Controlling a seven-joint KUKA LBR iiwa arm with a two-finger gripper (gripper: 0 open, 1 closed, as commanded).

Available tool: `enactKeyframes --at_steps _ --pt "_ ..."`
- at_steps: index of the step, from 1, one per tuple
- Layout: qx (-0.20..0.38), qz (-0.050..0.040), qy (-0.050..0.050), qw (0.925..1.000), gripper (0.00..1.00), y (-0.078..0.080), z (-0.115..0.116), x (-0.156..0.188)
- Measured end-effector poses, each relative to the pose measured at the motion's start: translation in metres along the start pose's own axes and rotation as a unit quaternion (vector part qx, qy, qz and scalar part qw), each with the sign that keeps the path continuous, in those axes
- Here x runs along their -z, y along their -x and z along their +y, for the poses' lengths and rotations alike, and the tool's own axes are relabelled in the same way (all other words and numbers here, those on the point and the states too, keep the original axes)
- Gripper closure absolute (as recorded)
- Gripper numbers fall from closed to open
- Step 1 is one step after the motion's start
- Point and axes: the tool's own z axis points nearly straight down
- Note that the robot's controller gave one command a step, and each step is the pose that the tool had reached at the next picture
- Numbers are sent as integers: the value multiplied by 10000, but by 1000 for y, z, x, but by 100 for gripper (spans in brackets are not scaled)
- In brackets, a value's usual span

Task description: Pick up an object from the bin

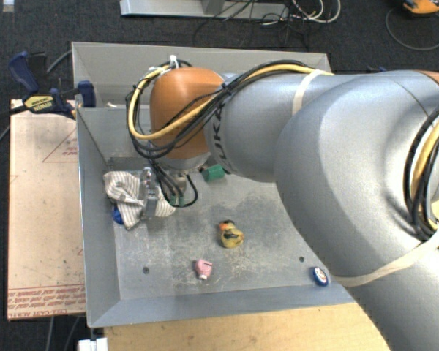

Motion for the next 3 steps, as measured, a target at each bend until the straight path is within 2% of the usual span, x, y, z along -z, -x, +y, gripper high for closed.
enactKeyframes --at_steps 2,3 --pt "-1 2 0 10000 100 0 0 1" --pt "-31 -21 10 10000 100 4 -3 38"
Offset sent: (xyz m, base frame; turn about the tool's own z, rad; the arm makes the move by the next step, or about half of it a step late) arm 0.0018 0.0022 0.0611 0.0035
